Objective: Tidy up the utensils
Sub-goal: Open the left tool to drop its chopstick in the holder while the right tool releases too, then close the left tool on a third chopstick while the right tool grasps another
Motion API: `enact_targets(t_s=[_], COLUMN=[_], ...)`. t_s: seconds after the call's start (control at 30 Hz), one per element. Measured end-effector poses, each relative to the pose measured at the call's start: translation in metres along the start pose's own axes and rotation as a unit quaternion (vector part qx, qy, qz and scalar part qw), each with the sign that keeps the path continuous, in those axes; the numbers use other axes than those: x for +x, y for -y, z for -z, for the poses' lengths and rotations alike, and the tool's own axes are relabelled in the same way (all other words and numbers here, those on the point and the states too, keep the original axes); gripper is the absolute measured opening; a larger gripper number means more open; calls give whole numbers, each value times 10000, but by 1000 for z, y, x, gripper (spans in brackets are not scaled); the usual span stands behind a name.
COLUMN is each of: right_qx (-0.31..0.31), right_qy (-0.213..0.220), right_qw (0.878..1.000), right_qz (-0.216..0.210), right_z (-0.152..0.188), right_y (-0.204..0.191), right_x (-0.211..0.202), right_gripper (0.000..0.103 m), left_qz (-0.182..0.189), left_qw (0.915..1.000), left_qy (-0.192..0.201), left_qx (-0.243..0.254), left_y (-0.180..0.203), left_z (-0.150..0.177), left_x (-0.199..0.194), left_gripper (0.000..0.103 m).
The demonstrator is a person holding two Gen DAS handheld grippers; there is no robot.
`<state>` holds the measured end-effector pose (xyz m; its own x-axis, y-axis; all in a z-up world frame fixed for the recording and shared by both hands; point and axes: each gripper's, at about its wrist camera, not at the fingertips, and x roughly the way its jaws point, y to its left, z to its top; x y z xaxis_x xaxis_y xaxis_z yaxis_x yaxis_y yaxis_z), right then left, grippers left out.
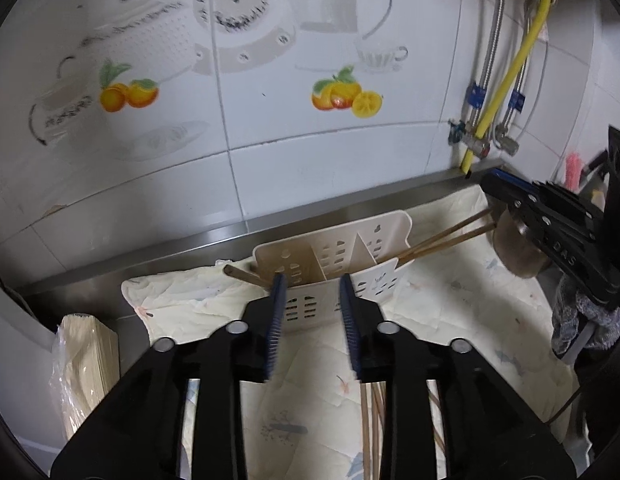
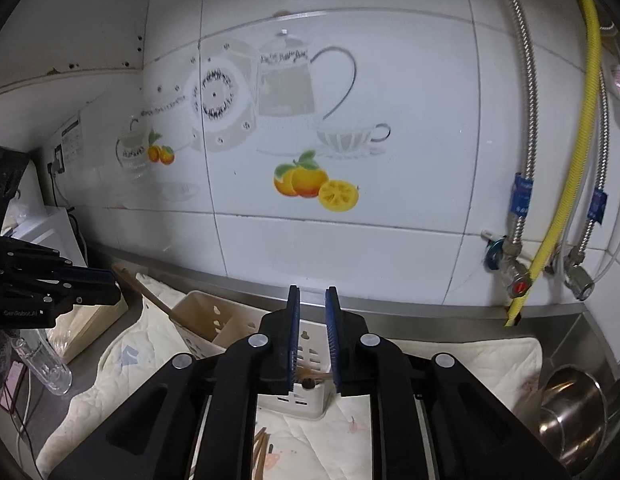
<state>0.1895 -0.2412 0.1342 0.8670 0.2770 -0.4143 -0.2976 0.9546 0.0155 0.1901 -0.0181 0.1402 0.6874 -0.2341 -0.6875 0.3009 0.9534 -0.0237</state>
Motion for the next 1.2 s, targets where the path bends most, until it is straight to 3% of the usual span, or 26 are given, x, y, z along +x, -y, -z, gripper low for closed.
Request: enact_targets(t_s=[0.17,0.4,0.77,1.2], right_qx=[-49,-38,-22,-90], right_qy=[78,-71,-665,-1405], right_qw=[10000,9998,9969,9882], right_qz=[-2,-190,-417,-609], right_z=[8,47,124,203], right_y=[-3,-14,-32,-58], right_x=[-22,-46,-55,-47], right_gripper=[21,22,25,25], left_qz=[27,-9,-134,104], left_qw=[9994,9983,9982,9968], left_qy=[292,484,253,-159], left_qx=[-181,-338,-525,-773], left_y=[-2,1,10,24], left_z=[15,56,129,192], left_x=[-23,-39,-20,8], left_gripper=[32,32,36,36])
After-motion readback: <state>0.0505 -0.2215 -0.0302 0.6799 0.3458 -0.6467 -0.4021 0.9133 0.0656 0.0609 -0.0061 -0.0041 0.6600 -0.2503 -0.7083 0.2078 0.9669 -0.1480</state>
